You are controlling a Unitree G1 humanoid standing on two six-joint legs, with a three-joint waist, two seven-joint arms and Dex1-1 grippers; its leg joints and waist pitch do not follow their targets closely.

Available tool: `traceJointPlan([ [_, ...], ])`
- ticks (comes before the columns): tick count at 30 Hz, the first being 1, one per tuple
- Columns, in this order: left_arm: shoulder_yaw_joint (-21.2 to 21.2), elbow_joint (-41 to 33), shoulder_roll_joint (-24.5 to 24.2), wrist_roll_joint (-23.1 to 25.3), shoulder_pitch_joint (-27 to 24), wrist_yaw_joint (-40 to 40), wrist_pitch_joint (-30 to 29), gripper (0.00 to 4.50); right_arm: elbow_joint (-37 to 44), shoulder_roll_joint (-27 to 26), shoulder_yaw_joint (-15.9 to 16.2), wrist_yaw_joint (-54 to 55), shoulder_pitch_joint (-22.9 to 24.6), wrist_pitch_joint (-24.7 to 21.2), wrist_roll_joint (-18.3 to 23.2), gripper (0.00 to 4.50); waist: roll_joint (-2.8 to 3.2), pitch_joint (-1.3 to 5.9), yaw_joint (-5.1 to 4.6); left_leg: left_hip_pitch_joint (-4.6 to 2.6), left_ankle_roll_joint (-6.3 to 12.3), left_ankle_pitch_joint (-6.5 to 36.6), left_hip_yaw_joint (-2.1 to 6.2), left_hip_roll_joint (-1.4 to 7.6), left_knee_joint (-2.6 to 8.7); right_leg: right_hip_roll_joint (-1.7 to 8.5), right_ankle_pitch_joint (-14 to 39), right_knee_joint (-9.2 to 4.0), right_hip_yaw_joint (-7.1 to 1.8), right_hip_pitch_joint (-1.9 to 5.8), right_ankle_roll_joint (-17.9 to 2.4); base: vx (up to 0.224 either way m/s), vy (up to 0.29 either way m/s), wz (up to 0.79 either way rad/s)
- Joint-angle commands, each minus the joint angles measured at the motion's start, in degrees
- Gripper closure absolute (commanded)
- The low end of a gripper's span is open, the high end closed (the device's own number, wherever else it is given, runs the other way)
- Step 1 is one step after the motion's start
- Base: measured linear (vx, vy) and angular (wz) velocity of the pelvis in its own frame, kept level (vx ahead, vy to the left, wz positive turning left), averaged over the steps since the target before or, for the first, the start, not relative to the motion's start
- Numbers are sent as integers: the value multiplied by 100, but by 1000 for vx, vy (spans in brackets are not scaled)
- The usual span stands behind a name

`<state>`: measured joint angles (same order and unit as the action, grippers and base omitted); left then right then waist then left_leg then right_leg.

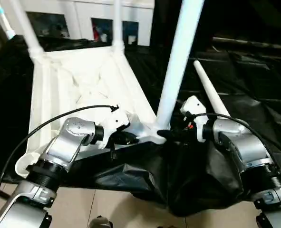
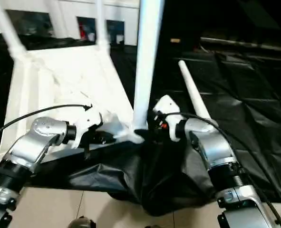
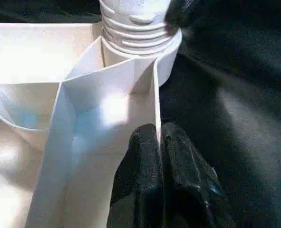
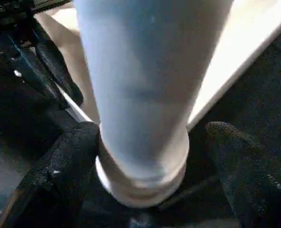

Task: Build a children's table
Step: Rotate leg to tighten

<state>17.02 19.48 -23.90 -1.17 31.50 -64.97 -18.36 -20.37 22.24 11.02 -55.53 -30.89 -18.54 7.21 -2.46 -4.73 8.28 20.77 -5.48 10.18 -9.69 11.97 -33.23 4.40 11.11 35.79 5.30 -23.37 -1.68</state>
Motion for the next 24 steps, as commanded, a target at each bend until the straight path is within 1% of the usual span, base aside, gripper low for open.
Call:
traceJointPlan([
  [1, 191, -442, 110, -294, 53, -439, 59, 450, -26, 22, 54, 22, -35, 3, -52, 66, 26, 416, -28, -67, 336, 575, -7, 162, 346, 414, 329, -351, -354, 335, -1323, 0, 0, 0],
  [5, 196, -519, 85, -295, 17, -464, 25, 450, 19, 42, 111, -89, -15, -7, -65, 66, 25, 413, -24, -48, 316, 587, -4, 157, 344, 410, 261, -340, -354, 348, -1315, 0, 0, 0],
  [7, 199, -536, 79, -293, 12, -467, 14, 450, 25, 39, 121, -127, -2, -6, -63, 91, 16, 415, -26, -35, 313, 581, 1, 150, 340, 411, 277, -339, -352, 357, -1272, 0, 0, 0],
  [10, 207, -559, 68, -298, 9, -463, -7, 450, 8, 47, 167, -149, 19, 32, -73, 101, 21, 416, -27, -33, 296, 619, 6, 155, 343, 421, 375, -347, -350, 359, -1239, 0, 0, 0],
  [12, 206, -560, 67, -296, 14, -457, -11, 450, 10, 58, 193, -153, 31, 46, -77, 128, 24, 418, -25, -36, 289, 602, 7, 153, 341, 418, 370, -346, -351, 357, -1231, 0, 0, 0],
  [14, 207, -551, 67, -296, 21, -451, -11, 450, 15, 60, 196, -161, 35, 45, -78, 138, 18, 417, -30, -28, 292, 589, 7, 149, 339, 412, 347, -343, -349, 359, -1230, 0, 0, 0],
  [15, 207, -547, 66, -298, 24, -451, -11, 450, 15, 58, 194, -167, 37, 48, -82, 146, 29, 417, -29, -27, 293, 600, 6, 146, 336, 417, 355, -346, -352, 361, -1228, 0, 0, 0],
  [17, 208, -536, 67, -294, 30, -444, -11, 450, -25, 48, 189, -171, 35, 83, -100, 166, 20, 425, -31, -28, 291, 584, 9, 148, 335, 413, 353, -341, -349, 364, -1223, 0, 0, 0],
  [18, 208, -537, 67, -293, 30, -441, -13, 450, -38, 46, 186, -171, 37, 96, -106, 171, 27, 427, -29, -28, 289, 570, 9, 148, 333, 414, 321, -340, -349, 363, -1233, 0, 0, 0],
  [20, 200, -526, 74, -278, 35, -393, -32, 450, -71, 26, 169, -154, 48, 116, -115, 175, 25, 430, -30, -30, 293, 560, 9, 147, 332, 410, 280, -333, -347, 362, -1245, 0, 0, 0],
  [24, 117, -325, 191, -142, 108, 7, -141, 450, -220, -187, 20, 236, 82, 53, -83, 181, 30, 432, -36, -28, 269, 595, 8, 146, 333, 415, 346, -343, -346, 362, -1245, 0, 0, 0],
])
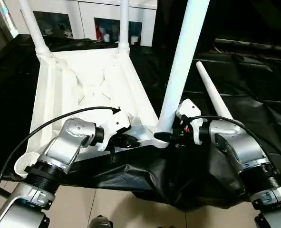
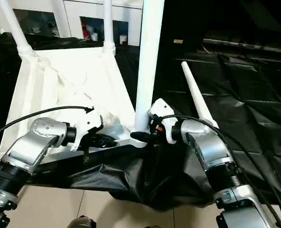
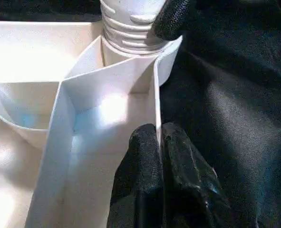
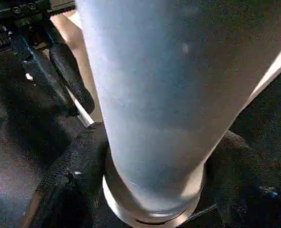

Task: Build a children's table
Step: Rotate leg to tighten

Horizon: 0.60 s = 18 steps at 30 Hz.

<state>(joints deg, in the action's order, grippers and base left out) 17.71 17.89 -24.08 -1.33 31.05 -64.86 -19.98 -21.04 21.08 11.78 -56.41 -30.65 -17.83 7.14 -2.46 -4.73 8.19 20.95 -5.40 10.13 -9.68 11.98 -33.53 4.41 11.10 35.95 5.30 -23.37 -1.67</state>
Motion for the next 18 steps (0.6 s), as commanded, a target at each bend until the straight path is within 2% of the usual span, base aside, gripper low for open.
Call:
traceJointPlan([
  [1, 22, -104, 249, -90, 177, 118, -7, 450, -209, -135, -99, 456, 58, -30, -76, 182, 29, 431, -35, -49, 230, 611, 5, 143, 365, 410, 387, -366, -348, 352, -1243, 0, 0, 0],
  [2, -84, 188, 437, 94, 292, 698, -86, 450, -490, -425, -301, 1077, 32, -88, -89, 183, 33, 434, -34, -49, 204, 634, 13, 145, 368, 418, 431, -366, -344, 360, -1237, 0, 0, 0],
  [3, -126, 291, 516, 139, 333, 895, -105, 450, -607, -530, -369, 1326, 12, -107, -107, 183, 30, 419, -47, -61, 144, 719, 5, 144, 375, 417, 576, -401, -349, 339, -1223, 0, 0, 0],
  [5, -228, 572, 795, 251, 449, 1481, -238, 450, -1040, -917, -629, 2249, -90, -192, -147, 184, 21, 432, -54, -63, 34, 790, 12, 135, 379, 428, 820, -409, -348, 352, -1162, 0, 0, 0],
  [6, -250, 639, 880, 280, 480, 1644, -297, 450, -1169, -1039, -713, 2535, -127, -220, -150, 184, 23, 421, -73, -51, -24, 839, 13, 125, 389, 431, 967, -426, -353, 346, -1104, 0, 0, 0],
  [7, -298, 772, 1059, 312, 547, 1944, -417, 450, -1390, -1253, -840, 3003, -202, -244, -143, 184, 34, 428, -85, -39, -75, 925, 37, 122, 403, 446, 1209, -451, -331, 372, -1013, 0, 0, 0],
  [8, -298, 772, 1059, 312, 547, 1944, -417, 450, -1390, -1253, -840, 3003, -202, -244, -143, 184, 24, 416, -109, -40, -98, 972, 27, 117, 407, 437, 1328, -469, -336, 356, -956, 0, 0, 0],
  [9, -298, 772, 1059, 312, 547, 1944, -417, 450, -1390, -1253, -840, 3003, -202, -244, -143, 184, 27, 410, -124, -66, -109, 1102, 31, 112, 407, 452, 1590, -515, -339, 343, -875, 0, 0, 0],
  [10, -339, 1069, 1431, 422, 690, 2581, -538, 450, -1807, -1709, -1026, 3833, -362, -201, -124, 184, 40, 420, -143, -62, -120, 1036, 29, 122, 407, 447, 1445, -491, -362, 342, -859, 0, 0, 0],
  [11, -335, 1250, 1679, 483, 778, 2929, -535, 450, -2052, -1999, -1130, 4222, -478, -112, -65, 184, 43, 411, -162, -63, -114, 1061, 27, 108, 414, 433, 1484, -508, -358, 317, -861, 0, 0, 0],
  [12, -318, 1376, 1867, 527, 842, 3157, -510, 450, -2224, -2199, -1176, 4484, -566, 11, -49, 184, 37, 392, -178, -88, -175, 1250, 35, 96, 424, 447, 1920, -559, -335, 310, -776, 0, 0, 0],
  [13, -306, 1412, 1925, 541, 860, 3213, -501, 450, -2278, -2259, -1184, 4569, -595, 62, -54, 184, 41, 414, -166, -111, -198, 1288, 38, 99, 421, 450, 1983, -564, -342, 309, -718, 0, 0, 0],
  [15, -244, 1537, 2133, 583, 920, 3325, -441, 450, -2505, -2421, -1199, 4935, -725, 296, -218, 184, 35, 420, -168, -81, -173, 1221, 48, 113, 436, 434, 1679, -538, -343, 318, -696, 0, 0, 0],
  [16, -267, 1573, 2190, 580, 945, 3372, -399, 450, -2575, -2490, -1239, 4956, -772, 319, -204, 130, 27, 421, -167, -82, -143, 1214, 42, 104, 432, 420, 1512, -525, -345, 323, -696, 0, 0, 0],
  [18, -253, 1580, 2171, 577, 962, 3333, -364, 450, -2569, -2519, -1228, 4877, -788, 316, -184, 117, 33, 422, -169, -70, -76, 1219, 38, 93, 434, 414, 1421, -515, -346, 333, -714, 0, 0, 0],
])
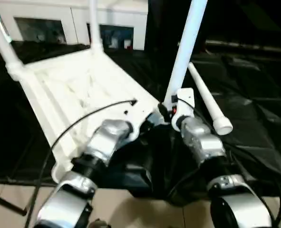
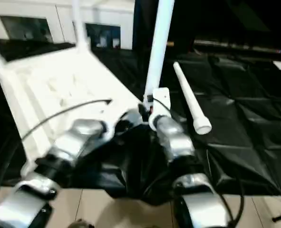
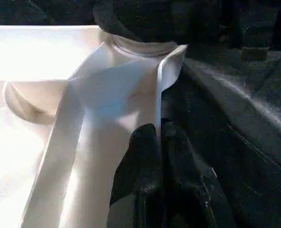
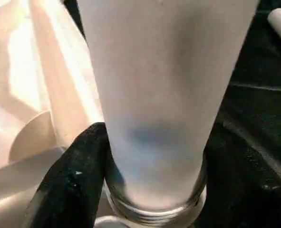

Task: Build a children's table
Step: Rotate leg to tighten

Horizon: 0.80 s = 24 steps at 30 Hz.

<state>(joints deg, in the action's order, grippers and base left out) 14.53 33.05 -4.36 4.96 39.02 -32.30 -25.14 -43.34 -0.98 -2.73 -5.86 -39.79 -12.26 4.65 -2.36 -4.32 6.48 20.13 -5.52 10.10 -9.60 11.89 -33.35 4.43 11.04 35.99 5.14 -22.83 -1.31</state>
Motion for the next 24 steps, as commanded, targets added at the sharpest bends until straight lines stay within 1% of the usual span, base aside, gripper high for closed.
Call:
traceJointPlan([
  [1, 70, 64, 190, -52, 167, 70, 160, 450, -336, -314, 227, -187, 124, -242, 67, 110, 30, 378, 7, 7, -41, 1243, 28, 102, 418, 417, 1448, -529, -332, 274, -740, 0, 0, 0],
  [3, 69, 95, 146, -35, 181, 27, 199, 450, -381, -320, 201, -232, 87, -202, 54, 82, 22, 375, 8, 8, -16, 1244, 26, 99, 420, 415, 1484, -537, -333, 272, -719, 0, 0, 0],
  [4, 55, 109, 99, -23, 180, -19, 233, 450, -394, -294, 182, -248, 58, -169, 31, 70, 36, 366, 6, 8, -22, 1286, 27, 98, 428, 416, 1575, -547, -332, 265, -708, 0, 0, 0],
  [6, 43, 138, 57, -11, 183, -55, 285, 450, -442, -256, 184, -249, 14, -107, 7, 63, 29, 371, 0, 8, -26, 1316, 31, 101, 432, 422, 1659, -553, -330, 265, -689, 0, 0, 0],
  [7, 40, 141, -3, -9, 172, -121, 319, 450, -436, -180, 222, -339, -9, -54, -26, 63, 31, 358, 5, 2, -25, 1349, 28, 99, 435, 422, 1730, -572, -330, 252, -678, 0, 0, 0],
  [9, 54, 140, -77, -5, 158, -213, 374, 450, -387, -78, 267, -464, -15, -12, -66, 63, 23, 358, 1, 16, -16, 1338, 35, 102, 442, 424, 1740, -570, -329, 264, -669, 0, 0, 0],
  [10, 85, 101, -177, -24, 119, -380, 456, 450, -193, 74, 348, -695, 48, -51, -120, 63, 19, 360, -2, 16, -5, 1322, 31, 103, 438, 422, 1712, -563, -332, 264, -668, 0, 0, 0],
  [11, 85, 101, -177, -24, 119, -380, 456, 450, -193, 74, 348, -695, 48, -51, -120, 63, 23, 360, 7, 17, 9, 1308, 34, 97, 438, 421, 1721, -570, -328, 269, -659, 0, 0, 0],
  [14, 83, 56, -301, -65, 68, -586, 582, 450, 115, 297, 492, -998, 177, -104, -196, 63, 22, 371, 18, 23, 76, 1123, 19, 100, 426, 413, 1461, -551, -338, 275, -704, 0, 0, 0],
  [15, 82, 28, -408, -92, 32, -742, 591, 450, 387, 491, 630, -1312, 307, -163, -235, 63, 26, 380, 33, 32, 83, 1024, 20, 99, 419, 412, 1301, -532, -336, 293, -745, 0, 0, 0],
  [16, 96, 25, -467, -89, 20, -819, 638, 450, 514, 583, 690, -1467, 368, -179, -245, 63, 29, 382, 36, 35, 116, 941, 20, 97, 418, 399, 1134, -516, -334, 304, -775, 0, 0, 0],
  [17, 104, 25, -515, -90, 10, -883, 682, 450, 621, 665, 730, -1605, 417, -198, -244, 63, 27, 383, 39, 37, 130, 920, 17, 102, 415, 405, 1085, -506, -335, 306, -798, 0, 0, 0],
  [18, 119, 26, -640, -88, -10, -1039, 791, 450, 911, 888, 829, -1977, 547, -264, -220, 63, 39, 381, 47, 45, 143, 893, 26, 104, 418, 415, 1077, -504, -327, 316, -825, 0, 0, 0],
  [19, 130, 19, -743, -104, -29, -1204, 948, 450, 1146, 1085, 906, -2296, 650, -315, -190, 63, 32, 394, 62, 34, 195, 846, 22, 106, 405, 401, 951, -494, -326, 323, -836, 0, 0, 0],
  [20, 131, -7, -834, -133, -50, -1361, 1003, 450, 1357, 1261, 971, -2605, 742, -364, -139, 63, 55, 380, 58, 45, 209, 815, 25, 114, 411, 396, 864, -487, -333, 321, -848, 0, 0, 0],
  [21, 134, -26, -881, -148, -61, -1440, 1011, 450, 1465, 1344, 995, -2760, 787, -399, -94, 63, 45, 393, 56, 49, 242, 776, 25, 119, 404, 400, 705, -466, -329, 331, -898, 0, 0, 0],
  [22, 156, -80, -1004, -201, -100, -1703, 1156, 450, 1714, 1550, 1048, -3133, 889, -454, 17, 63, 55, 388, 46, 61, 267, 749, 20, 114, 400, 390, 593, -460, -324, 340, -955, 0, 0, 0],
  [23, 170, -108, -1059, -229, -120, -1834, 1245, 450, 1818, 1636, 1067, -3289, 929, -473, 69, 63, 61, 387, 53, 55, 292, 759, 25, 118, 400, 398, 576, -466, -321, 339, -975, 0, 0, 0],
  [24, 187, -199, -1140, -302, -167, -2072, 1274, 450, 1958, 1756, 1084, -3495, 982, -491, 123, 63, 69, 399, 51, 53, 322, 703, 24, 129, 392, 414, 455, -443, -329, 341, -1048, 0, 0, 0],
])
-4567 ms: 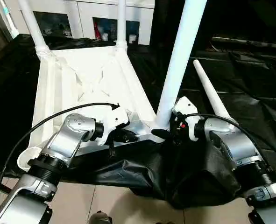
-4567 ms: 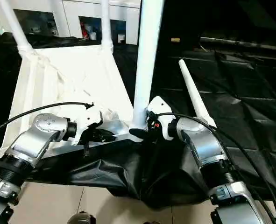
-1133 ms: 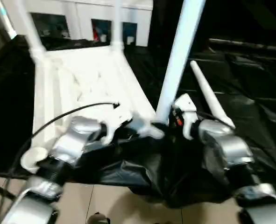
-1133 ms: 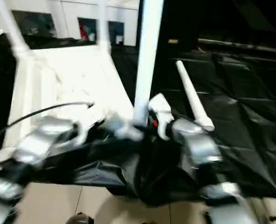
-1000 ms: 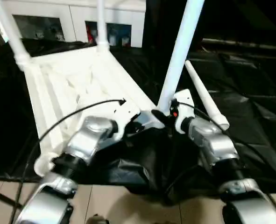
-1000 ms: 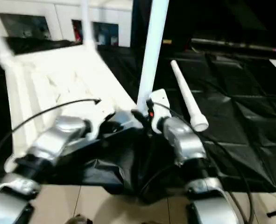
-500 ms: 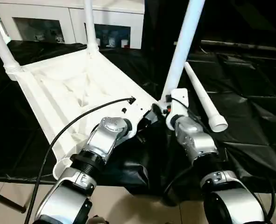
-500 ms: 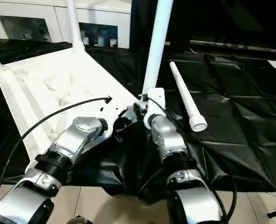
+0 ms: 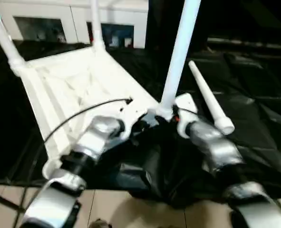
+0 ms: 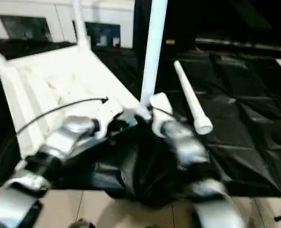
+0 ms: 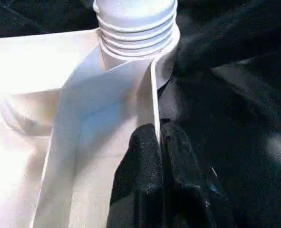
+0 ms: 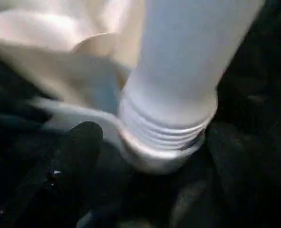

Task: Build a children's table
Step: Rotate leg to tighten

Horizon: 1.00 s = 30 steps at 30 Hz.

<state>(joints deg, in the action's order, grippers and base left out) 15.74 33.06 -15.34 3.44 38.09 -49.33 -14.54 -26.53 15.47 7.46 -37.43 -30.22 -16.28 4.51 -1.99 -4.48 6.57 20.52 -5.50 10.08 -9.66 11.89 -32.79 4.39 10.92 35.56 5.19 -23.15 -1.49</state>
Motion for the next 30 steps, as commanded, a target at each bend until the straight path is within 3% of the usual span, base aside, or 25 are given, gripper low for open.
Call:
traceJointPlan([
  [1, 90, -312, -129, -232, -132, -633, 277, 450, 365, 216, 73, -500, 56, -80, 171, 63, 34, 417, 46, -3, 336, 674, 23, 140, 329, 416, 344, -386, -335, 359, -1126, 0, 0, 0],
  [4, 163, -645, -354, -458, -297, -1311, 378, 450, 504, 416, 93, -795, 78, -69, 214, 63, 45, 412, 40, -10, 369, 623, 17, 145, 330, 411, 153, -356, -332, 358, -1304, 0, 0, 0],
  [9, 267, -887, -563, -550, -416, -1733, 384, 450, 622, 548, 222, -1119, 64, -69, 189, 63, 45, 418, 84, -29, 349, 663, 2, 165, 327, 416, 131, -337, -334, 348, -1403, 0, 0, 0],
  [14, 238, -1017, -670, -589, -495, -1878, 371, 450, 750, 659, 431, -1521, 91, -94, 187, 63, 25, 423, 162, -20, 381, 517, -3, 162, 315, 420, -36, -312, -334, 358, -1376, 0, 0, 0],
  [18, 235, -1127, -721, -616, -550, -1966, 314, 450, 746, 655, 467, -1645, 85, -46, 228, 63, 23, 421, 165, -9, 358, 547, 3, 164, 317, 428, 72, -319, -330, 362, -1334, 0, 0, 0],
  [19, 240, -1146, -733, -625, -558, -1977, 302, 450, 744, 651, 470, -1673, 82, -37, 237, 89, 22, 421, 163, -15, 354, 554, 1, 163, 316, 425, 92, -322, -331, 357, -1325, 0, 0, 0],
  [30, 278, -1263, -799, -636, -642, -2070, 238, 450, 665, 663, 504, -1826, 111, 104, 227, 176, 22, 426, 158, -9, 367, 462, 3, 153, 304, 415, 42, -307, -329, 358, -1311, 0, 0, 0],
])
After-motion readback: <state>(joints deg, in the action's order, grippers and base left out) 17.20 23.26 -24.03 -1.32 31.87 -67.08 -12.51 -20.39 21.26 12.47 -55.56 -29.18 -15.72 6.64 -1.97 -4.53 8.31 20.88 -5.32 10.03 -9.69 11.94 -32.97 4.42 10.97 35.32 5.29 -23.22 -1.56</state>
